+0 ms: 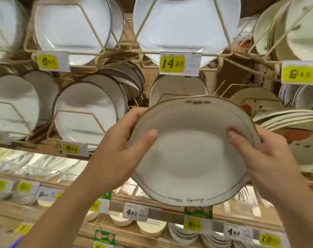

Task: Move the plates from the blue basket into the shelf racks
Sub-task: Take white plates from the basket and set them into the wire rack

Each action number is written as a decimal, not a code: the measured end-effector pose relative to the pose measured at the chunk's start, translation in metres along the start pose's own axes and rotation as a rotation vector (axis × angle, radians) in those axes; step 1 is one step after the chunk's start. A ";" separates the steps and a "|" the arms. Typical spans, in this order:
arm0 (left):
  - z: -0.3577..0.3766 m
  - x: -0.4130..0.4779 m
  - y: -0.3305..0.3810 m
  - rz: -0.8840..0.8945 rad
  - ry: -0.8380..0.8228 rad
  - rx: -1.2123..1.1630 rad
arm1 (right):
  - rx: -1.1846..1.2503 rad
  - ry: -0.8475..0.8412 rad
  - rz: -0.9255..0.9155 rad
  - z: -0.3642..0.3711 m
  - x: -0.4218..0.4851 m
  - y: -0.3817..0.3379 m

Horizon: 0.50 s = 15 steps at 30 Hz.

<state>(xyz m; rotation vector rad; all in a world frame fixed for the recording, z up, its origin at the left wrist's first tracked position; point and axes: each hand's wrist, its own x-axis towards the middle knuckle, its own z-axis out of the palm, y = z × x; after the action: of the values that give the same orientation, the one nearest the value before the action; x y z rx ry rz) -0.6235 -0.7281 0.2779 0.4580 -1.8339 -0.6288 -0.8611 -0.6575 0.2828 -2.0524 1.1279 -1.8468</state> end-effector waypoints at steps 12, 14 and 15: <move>-0.002 0.055 0.004 0.280 0.260 0.403 | -0.109 0.276 -0.473 -0.014 0.051 0.019; -0.002 0.064 -0.004 0.411 0.290 0.478 | -0.188 0.273 -0.524 -0.015 0.058 0.026; -0.003 0.068 -0.010 0.462 0.296 0.530 | -0.248 0.273 -0.523 -0.014 0.061 0.032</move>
<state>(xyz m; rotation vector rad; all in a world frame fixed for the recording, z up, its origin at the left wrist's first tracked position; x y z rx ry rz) -0.6432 -0.7766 0.3226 0.4213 -1.7216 0.2400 -0.8900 -0.7126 0.3151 -2.4761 0.9800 -2.3926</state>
